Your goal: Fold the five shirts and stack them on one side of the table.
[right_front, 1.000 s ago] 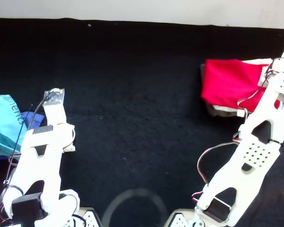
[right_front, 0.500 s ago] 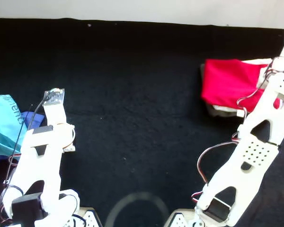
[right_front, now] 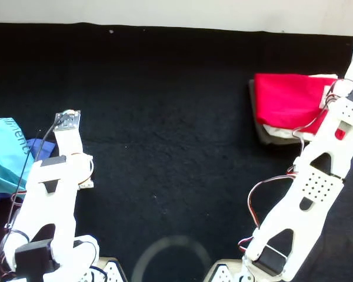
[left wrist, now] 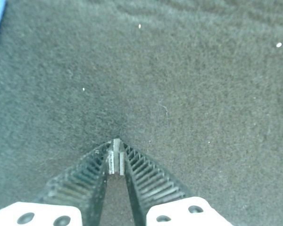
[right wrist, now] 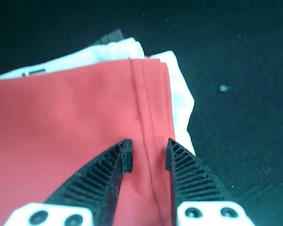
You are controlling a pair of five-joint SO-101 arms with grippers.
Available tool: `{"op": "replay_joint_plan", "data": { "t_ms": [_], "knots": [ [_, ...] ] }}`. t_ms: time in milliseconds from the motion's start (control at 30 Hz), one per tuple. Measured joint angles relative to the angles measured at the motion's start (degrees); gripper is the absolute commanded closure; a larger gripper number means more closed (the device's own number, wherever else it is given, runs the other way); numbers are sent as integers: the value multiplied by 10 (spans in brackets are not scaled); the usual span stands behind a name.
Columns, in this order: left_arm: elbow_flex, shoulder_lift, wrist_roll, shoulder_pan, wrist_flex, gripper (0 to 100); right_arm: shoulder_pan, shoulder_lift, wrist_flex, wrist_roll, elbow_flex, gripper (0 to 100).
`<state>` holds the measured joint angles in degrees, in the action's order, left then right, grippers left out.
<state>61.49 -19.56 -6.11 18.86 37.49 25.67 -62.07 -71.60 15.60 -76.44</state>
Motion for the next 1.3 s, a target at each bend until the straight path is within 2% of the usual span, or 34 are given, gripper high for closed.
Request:
{"op": "replay_joint_plan", "data": {
  "t_ms": [100,267,600,667,800,900,1067,1300],
  "knots": [
    [0,0,0,0,0,990,-1,0,-26,0,-43,858],
    [0,0,0,0,0,990,-4,0,-114,0,-149,745],
    [-5,-8,0,9,11,989,-12,25,-233,0,-178,743],
    [-26,-25,0,33,49,952,-20,49,-256,0,-178,743],
    [-122,-82,0,119,164,801,-34,88,-287,0,-178,743],
    [-199,-102,-9,206,239,806,-39,99,-288,0,-178,743],
    [-237,-81,-82,320,256,810,-39,130,-290,0,-169,743],
    [-239,-7,-95,344,241,811,-70,290,-290,0,62,743]
  ]
}}
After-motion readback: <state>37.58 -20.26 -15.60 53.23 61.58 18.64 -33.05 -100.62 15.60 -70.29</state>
